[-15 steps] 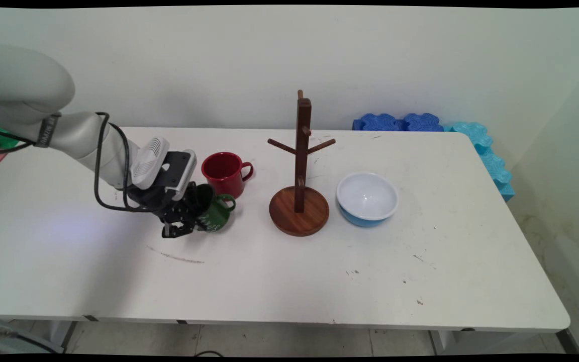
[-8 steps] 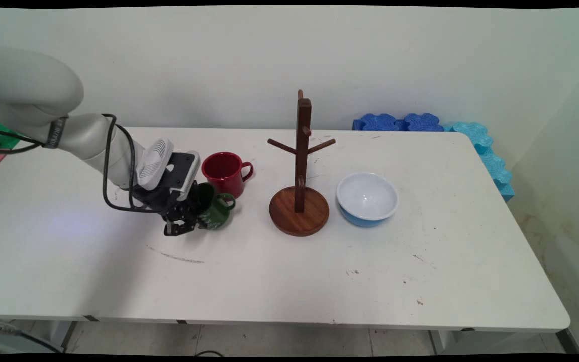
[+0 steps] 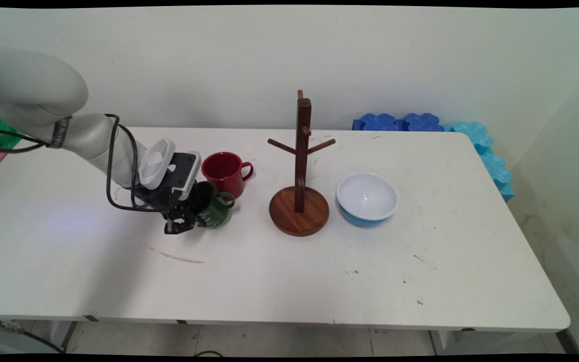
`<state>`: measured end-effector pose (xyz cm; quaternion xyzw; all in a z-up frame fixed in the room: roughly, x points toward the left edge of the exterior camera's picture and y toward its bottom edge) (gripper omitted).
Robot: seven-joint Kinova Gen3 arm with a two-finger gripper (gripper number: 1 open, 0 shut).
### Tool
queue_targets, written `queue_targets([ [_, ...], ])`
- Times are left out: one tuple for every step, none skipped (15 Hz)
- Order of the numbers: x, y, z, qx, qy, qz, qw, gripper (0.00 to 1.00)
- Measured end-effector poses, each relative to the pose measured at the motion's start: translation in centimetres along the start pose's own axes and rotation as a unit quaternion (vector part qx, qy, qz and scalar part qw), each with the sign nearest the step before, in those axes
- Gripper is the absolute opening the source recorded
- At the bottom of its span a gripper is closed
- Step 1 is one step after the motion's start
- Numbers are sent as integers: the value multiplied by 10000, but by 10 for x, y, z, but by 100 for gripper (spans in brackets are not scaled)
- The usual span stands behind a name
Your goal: Place the picked object on the table
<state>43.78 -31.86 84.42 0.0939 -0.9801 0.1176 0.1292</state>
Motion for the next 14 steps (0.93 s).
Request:
queue_targets([
  [0,0,0,2,-7,1,10000,0],
  [0,-1,1,3,-11,2,10000,0],
  [-1,-1,1,6,-18,3,10000,0],
  [-1,-1,1,6,-24,3,10000,0],
  [-1,-1,2,10,-29,3,10000,0],
  [-1,-2,2,12,-33,1,10000,100],
  [-2,-2,2,14,-35,0,10000,100],
  [-2,-2,3,17,-36,-3,10000,100],
  [-2,-2,3,23,-36,-5,10000,100],
  [-2,-3,3,30,-35,-7,10000,100],
  [-2,-3,3,38,-31,-7,10000,100],
  [-2,-3,3,46,-28,-8,10000,100],
  [-3,-3,3,51,-25,-9,10000,100],
  [-3,-4,3,60,-20,-8,10000,100],
])
